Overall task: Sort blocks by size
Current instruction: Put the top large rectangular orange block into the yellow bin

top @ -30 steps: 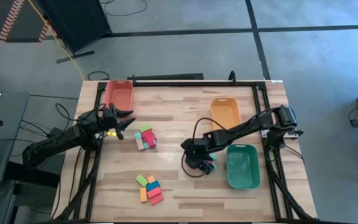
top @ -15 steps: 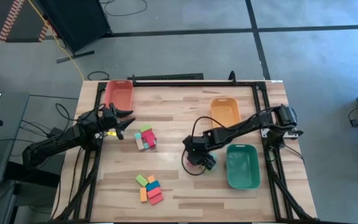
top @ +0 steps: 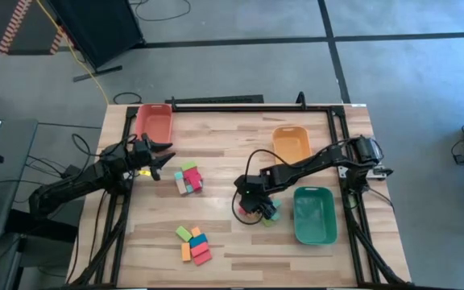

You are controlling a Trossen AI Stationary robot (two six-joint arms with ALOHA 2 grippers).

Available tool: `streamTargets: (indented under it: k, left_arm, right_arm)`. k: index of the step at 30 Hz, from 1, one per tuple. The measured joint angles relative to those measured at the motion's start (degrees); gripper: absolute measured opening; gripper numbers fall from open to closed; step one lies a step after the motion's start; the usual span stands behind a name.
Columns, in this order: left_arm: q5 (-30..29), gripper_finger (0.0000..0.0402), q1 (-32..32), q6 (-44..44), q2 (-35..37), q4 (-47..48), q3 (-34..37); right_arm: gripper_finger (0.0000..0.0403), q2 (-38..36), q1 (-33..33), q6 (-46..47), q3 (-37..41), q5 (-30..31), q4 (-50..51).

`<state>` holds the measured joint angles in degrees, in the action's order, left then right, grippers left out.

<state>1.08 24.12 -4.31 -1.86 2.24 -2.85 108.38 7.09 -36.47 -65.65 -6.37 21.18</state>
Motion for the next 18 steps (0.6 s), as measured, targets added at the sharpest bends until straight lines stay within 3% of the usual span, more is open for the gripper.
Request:
streamTargets:
  k: [5, 18]
  left_arm:
    - [0.01, 0.0173, 0.0, -0.01, -0.01, -0.07, 0.0]
    - [0.01, 0.0173, 0.0, 0.02, -0.01, -0.11, 0.02]
  right_arm:
    - [0.015, 0.04, 0.01, -0.07, -2.01, 0.25, 2.99]
    - [0.015, -0.2, 0.01, 3.78, -6.34, 1.02, 5.8]
